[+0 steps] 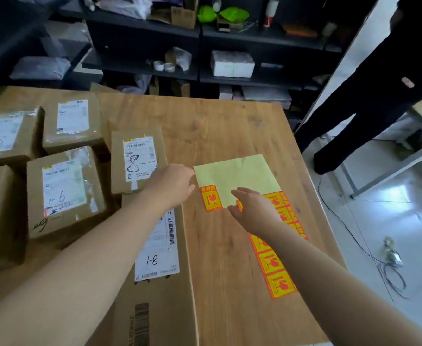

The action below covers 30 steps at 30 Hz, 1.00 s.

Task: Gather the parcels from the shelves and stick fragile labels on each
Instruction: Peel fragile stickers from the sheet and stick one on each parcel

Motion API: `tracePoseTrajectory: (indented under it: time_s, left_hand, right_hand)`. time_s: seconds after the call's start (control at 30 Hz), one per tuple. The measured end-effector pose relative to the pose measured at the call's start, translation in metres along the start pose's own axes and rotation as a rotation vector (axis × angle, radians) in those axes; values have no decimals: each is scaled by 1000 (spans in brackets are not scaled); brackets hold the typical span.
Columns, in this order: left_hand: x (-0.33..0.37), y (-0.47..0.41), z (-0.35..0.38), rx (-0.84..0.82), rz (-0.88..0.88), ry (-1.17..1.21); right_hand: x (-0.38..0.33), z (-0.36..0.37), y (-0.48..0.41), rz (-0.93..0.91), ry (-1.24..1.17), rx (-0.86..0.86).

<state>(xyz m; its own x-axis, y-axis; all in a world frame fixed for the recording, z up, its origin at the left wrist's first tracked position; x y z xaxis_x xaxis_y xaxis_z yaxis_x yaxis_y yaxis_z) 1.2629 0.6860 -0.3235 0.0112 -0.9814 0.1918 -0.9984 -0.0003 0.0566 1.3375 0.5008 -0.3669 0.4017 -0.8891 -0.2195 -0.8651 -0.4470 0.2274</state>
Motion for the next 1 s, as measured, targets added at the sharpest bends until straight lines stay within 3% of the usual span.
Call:
tracePoseTrajectory:
  time_s: [0.37,0.57,0.83,1.0]
  left_hand:
    - [-38,-109,75,-172,-224,174]
    - [-46,-132,104,-233,-337,205]
    - [-36,-133,107,-224,-462,538]
    - [-28,-125,107,-32,-585,954]
  right_hand:
    - [11,46,-97,-61,126,-147]
    - [22,57,-117,-127,53,-128]
    - [31,65,-118,-112,-80,-137]
    - [25,55,-116,-64,-487,-174]
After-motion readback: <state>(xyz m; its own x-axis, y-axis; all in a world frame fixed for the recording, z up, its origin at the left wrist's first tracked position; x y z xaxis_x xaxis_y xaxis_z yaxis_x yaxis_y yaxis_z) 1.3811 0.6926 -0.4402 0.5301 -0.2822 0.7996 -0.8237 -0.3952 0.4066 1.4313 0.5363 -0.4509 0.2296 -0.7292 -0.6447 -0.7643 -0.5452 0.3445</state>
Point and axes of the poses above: each hand's wrist, its own y-axis away from the middle knuckle, its own z-axis out of the palm, x = y × z, the point moved 3 cm from there along -y, towards the middle knuckle, and after that the axes turned 14 degrees about z, right-handed, at the moved point
